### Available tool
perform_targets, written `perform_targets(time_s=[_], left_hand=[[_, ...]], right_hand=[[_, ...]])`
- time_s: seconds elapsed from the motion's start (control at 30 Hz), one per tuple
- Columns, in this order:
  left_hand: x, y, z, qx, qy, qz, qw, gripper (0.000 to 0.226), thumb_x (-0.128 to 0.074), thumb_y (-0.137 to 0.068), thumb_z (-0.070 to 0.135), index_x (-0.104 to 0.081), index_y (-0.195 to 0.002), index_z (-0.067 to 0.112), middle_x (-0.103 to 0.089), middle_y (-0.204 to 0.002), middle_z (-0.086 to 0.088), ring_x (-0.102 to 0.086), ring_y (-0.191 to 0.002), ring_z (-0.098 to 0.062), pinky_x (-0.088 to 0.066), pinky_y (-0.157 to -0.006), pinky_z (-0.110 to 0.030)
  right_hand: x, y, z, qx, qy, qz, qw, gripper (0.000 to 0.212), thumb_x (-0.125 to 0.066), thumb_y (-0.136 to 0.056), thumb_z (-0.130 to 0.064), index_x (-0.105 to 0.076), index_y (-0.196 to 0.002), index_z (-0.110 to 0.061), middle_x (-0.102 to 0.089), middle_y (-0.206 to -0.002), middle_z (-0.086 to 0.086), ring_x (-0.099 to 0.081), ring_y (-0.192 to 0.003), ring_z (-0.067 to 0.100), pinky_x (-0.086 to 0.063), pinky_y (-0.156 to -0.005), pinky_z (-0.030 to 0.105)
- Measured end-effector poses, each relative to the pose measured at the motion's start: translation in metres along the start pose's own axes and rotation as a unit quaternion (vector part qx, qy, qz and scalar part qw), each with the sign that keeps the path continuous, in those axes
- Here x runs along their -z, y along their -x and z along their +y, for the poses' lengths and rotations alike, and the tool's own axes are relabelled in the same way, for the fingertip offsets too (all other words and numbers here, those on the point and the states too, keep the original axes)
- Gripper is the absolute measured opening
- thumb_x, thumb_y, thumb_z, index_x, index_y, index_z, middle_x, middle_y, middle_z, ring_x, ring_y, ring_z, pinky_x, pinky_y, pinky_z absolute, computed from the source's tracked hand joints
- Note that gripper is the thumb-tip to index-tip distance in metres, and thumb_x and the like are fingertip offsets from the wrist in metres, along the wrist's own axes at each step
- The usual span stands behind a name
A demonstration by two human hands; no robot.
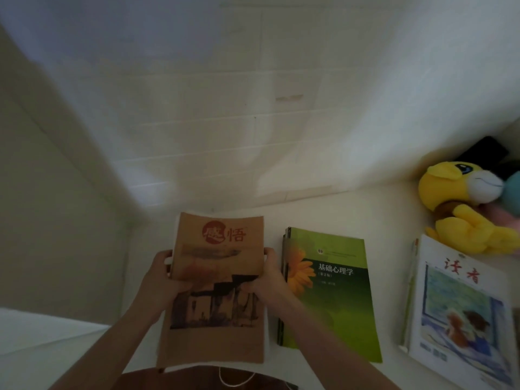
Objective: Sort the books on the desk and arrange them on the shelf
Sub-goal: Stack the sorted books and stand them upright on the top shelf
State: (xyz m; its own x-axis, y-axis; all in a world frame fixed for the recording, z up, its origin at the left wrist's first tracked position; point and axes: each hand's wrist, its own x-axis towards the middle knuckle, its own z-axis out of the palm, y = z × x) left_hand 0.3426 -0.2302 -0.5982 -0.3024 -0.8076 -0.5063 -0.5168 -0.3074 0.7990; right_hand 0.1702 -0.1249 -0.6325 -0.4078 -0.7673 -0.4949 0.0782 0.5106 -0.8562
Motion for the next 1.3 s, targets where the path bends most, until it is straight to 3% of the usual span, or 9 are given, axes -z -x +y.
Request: perform_targets(time_s=[0.13,0.27,0.57,0.67,0.83,0.97,1.1,1.17,1.3], left_hand=[[-0.007,0.003,0.039,-0.075,-0.066,0.007,0.995,0.083,-0.08,-0.052,0.011,-0.048,-0.129,0.011,-0.063,-0.11,-0.014,-0.061,-0.095,-0.029,-0.051,-0.084,-0.043],[-0.04,0.013,0.077,-0.113,-0.093,-0.032,0.989,0.082,-0.083,-0.055,0.007,-0.049,-0.13,0.01,-0.063,-0.109,-0.01,-0.061,-0.097,-0.027,-0.05,-0.084,-0.039],[-0.2,0.061,0.127,-0.182,-0.127,-0.172,0.96,0.075,-0.08,-0.069,0.003,-0.045,-0.135,0.009,-0.061,-0.122,-0.01,-0.058,-0.097,-0.019,-0.045,-0.077,-0.025],[-0.26,0.079,0.129,-0.179,-0.13,-0.221,0.95,0.072,-0.079,-0.071,0.004,-0.044,-0.134,0.009,-0.058,-0.126,-0.007,-0.059,-0.107,-0.023,-0.049,-0.085,-0.031],[-0.335,0.099,0.128,-0.182,-0.129,-0.276,0.935,0.07,-0.074,-0.076,0.0,-0.04,-0.137,0.008,-0.056,-0.124,-0.005,-0.052,-0.102,-0.013,-0.042,-0.079,-0.023],[-0.369,0.101,0.12,-0.209,-0.129,-0.297,0.923,0.098,-0.074,-0.076,0.0,-0.015,-0.151,0.021,-0.059,-0.125,-0.012,-0.06,-0.105,-0.02,-0.047,-0.069,-0.014],[-0.387,0.103,0.118,-0.237,-0.12,-0.307,0.914,0.092,-0.071,-0.076,-0.006,-0.02,-0.149,0.019,-0.058,-0.105,-0.001,-0.054,-0.079,-0.002,-0.045,-0.06,-0.003],[-0.395,0.101,0.116,-0.237,-0.129,-0.31,0.912,0.088,-0.071,-0.077,-0.005,-0.022,-0.148,0.018,-0.054,-0.104,0.002,-0.051,-0.079,-0.002,-0.045,-0.06,-0.001],[-0.409,0.095,0.113,-0.219,-0.15,-0.314,0.912,0.083,-0.07,-0.08,-0.001,-0.025,-0.146,0.018,-0.058,-0.121,-0.007,-0.05,-0.092,-0.007,-0.045,-0.06,-0.005]], right_hand=[[0.031,0.016,-0.025,0.026,0.008,0.035,0.999,0.065,-0.071,-0.081,0.003,-0.031,-0.129,-0.015,-0.053,-0.107,-0.002,-0.055,-0.102,0.014,-0.051,-0.07,0.012],[0.083,0.04,-0.04,0.015,-0.003,0.061,0.998,0.074,-0.075,-0.077,0.003,-0.033,-0.134,-0.017,-0.057,-0.114,-0.004,-0.056,-0.115,0.021,-0.053,-0.094,0.041],[0.236,0.131,-0.014,-0.063,-0.06,0.187,0.979,0.054,-0.067,-0.078,0.016,-0.049,-0.117,-0.016,-0.064,-0.102,0.008,-0.061,-0.104,0.028,-0.056,-0.075,0.031],[0.276,0.156,0.0,-0.105,-0.035,0.244,0.963,0.056,-0.063,-0.077,0.021,-0.049,-0.127,-0.001,-0.063,-0.102,0.017,-0.059,-0.108,0.04,-0.049,-0.095,0.051],[0.324,0.178,0.029,-0.147,-0.047,0.297,0.942,0.067,-0.065,-0.075,0.02,-0.044,-0.136,-0.001,-0.06,-0.113,0.014,-0.055,-0.107,0.028,-0.047,-0.087,0.036],[0.343,0.183,0.042,-0.151,-0.029,0.325,0.933,0.046,-0.056,-0.077,0.024,-0.052,-0.117,0.001,-0.062,-0.102,0.023,-0.053,-0.114,0.046,-0.041,-0.101,0.053],[0.354,0.179,0.057,-0.139,-0.038,0.341,0.929,0.057,-0.057,-0.078,0.024,-0.046,-0.13,0.004,-0.062,-0.111,0.017,-0.055,-0.089,0.021,-0.051,-0.08,0.036],[0.358,0.177,0.059,-0.139,-0.052,0.348,0.926,0.038,-0.054,-0.081,0.023,-0.052,-0.117,0.01,-0.061,-0.108,0.022,-0.056,-0.091,0.026,-0.049,-0.069,0.037],[0.367,0.167,0.069,-0.148,-0.045,0.354,0.922,0.01,-0.056,-0.082,0.021,-0.052,-0.079,0.012,-0.053,-0.12,0.043,-0.05,-0.115,0.05,-0.041,-0.095,0.057]])
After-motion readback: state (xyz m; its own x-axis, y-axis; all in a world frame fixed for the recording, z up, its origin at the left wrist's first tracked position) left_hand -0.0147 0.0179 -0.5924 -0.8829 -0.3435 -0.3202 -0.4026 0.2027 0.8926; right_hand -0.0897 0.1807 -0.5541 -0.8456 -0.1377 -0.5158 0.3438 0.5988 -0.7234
